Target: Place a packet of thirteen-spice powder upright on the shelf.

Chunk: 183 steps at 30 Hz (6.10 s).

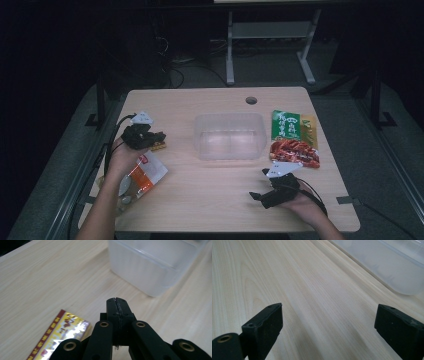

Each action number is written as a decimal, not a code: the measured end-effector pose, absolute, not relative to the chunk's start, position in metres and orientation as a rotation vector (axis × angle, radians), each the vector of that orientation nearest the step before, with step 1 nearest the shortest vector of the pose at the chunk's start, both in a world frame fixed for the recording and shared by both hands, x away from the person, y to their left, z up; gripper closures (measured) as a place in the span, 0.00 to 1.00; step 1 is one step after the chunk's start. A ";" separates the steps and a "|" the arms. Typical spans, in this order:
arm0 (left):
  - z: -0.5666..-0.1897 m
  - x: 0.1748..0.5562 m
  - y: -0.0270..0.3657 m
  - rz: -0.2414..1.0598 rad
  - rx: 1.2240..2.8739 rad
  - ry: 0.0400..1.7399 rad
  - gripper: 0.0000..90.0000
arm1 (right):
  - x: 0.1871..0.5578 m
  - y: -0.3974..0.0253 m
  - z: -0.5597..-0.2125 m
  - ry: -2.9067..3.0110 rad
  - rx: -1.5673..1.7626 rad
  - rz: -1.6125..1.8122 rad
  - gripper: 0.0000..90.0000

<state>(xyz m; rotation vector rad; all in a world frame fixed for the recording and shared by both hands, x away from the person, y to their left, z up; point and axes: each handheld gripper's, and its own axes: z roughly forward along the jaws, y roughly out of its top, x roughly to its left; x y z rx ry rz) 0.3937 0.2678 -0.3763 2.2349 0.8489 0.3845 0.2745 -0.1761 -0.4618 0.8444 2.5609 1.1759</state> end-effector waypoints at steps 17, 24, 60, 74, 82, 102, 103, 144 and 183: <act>-0.393 0.408 0.322 0.455 2.189 1.058 1.00 | 0.275 -0.176 -0.463 2.560 0.845 1.174 0.09; -0.404 0.410 0.338 0.475 2.206 1.148 1.00 | 0.276 -0.176 -0.463 2.565 0.841 1.167 0.09; -0.435 0.416 0.359 0.425 2.236 1.332 1.00 | 0.275 -0.176 -0.463 2.565 0.833 1.170 0.09; -0.445 0.423 0.338 0.341 2.303 1.286 1.00 | 0.275 -0.176 -0.462 2.565 0.842 1.168 0.09; -0.445 0.425 0.327 0.287 2.289 1.224 1.00 | 0.275 -0.175 -0.463 2.567 0.834 1.165 0.09; -0.427 0.426 0.289 0.326 2.354 1.007 0.92 | 0.275 -0.177 -0.463 2.566 0.845 1.165 0.09; -0.425 0.426 0.288 0.325 2.367 0.988 0.87 | 0.275 -0.177 -0.463 2.565 0.846 1.167 0.09; -0.447 0.449 0.247 0.270 2.614 0.638 0.33 | 0.276 -0.176 -0.465 2.590 0.833 1.160 0.09; -0.360 0.404 0.272 0.290 2.265 0.797 0.36 | 0.275 -0.176 -0.458 2.664 0.805 1.158 0.11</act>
